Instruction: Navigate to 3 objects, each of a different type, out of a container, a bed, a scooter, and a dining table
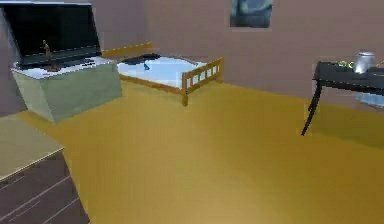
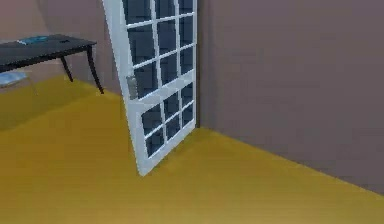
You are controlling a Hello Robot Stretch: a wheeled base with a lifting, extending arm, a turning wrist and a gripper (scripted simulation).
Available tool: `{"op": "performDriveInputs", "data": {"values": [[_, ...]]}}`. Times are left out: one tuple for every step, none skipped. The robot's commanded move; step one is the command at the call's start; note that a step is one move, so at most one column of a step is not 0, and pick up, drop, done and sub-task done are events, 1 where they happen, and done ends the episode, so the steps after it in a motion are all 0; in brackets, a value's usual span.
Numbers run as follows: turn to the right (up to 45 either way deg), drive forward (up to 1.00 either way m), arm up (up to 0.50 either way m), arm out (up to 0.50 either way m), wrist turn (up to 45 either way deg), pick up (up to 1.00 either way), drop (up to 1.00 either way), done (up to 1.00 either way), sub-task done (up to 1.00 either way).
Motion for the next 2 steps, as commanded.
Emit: {"op": "performDriveInputs", "data": {"values": [[39.0,0.00,0.00,0.00,0.0,0.00,0.00,0.00,0.00],[0.0,1.00,0.00,0.00,0.0,0.00,0.00,0.00,0.00]]}}
